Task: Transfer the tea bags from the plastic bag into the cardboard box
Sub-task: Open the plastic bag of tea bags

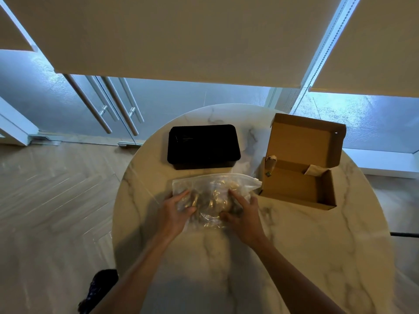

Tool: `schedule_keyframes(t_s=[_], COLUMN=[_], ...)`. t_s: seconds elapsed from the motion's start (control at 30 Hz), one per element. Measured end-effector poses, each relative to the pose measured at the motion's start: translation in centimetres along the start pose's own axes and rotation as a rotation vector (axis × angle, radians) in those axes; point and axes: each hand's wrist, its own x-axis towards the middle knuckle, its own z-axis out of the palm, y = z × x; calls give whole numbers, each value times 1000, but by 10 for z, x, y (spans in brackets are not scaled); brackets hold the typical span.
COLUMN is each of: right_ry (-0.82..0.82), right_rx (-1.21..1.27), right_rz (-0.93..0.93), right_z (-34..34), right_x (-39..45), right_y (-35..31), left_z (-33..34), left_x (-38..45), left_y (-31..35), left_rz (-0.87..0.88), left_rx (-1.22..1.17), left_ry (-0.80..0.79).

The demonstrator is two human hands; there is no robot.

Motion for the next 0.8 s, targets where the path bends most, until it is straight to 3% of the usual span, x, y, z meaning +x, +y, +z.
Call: schedule_keyframes(t_s=[0.1,0.17,0.27,0.47,0.63,0.8], right_ry=[14,200,405,66,41,28], right_rx=[-171,-410,-525,-882,-1022,-969], right_rz=[20,-40,-199,-279,-320,-298], right_z=[1,-6,-21,-24,-19,-21], right_x=[14,21,42,125,166,186], right_y=[-8,-22,-53,-70,-76,-77], left_z=[-4,-4,-2,-1,3,7], left_x=[12,15,13,10,14,16], left_y=[-1,-5,-9,-13,-24,-28], left_rz=[14,31,66,85,131,182], left_rx=[29,38,45,72,48,39], left_ry=[14,27,46,56,73,116])
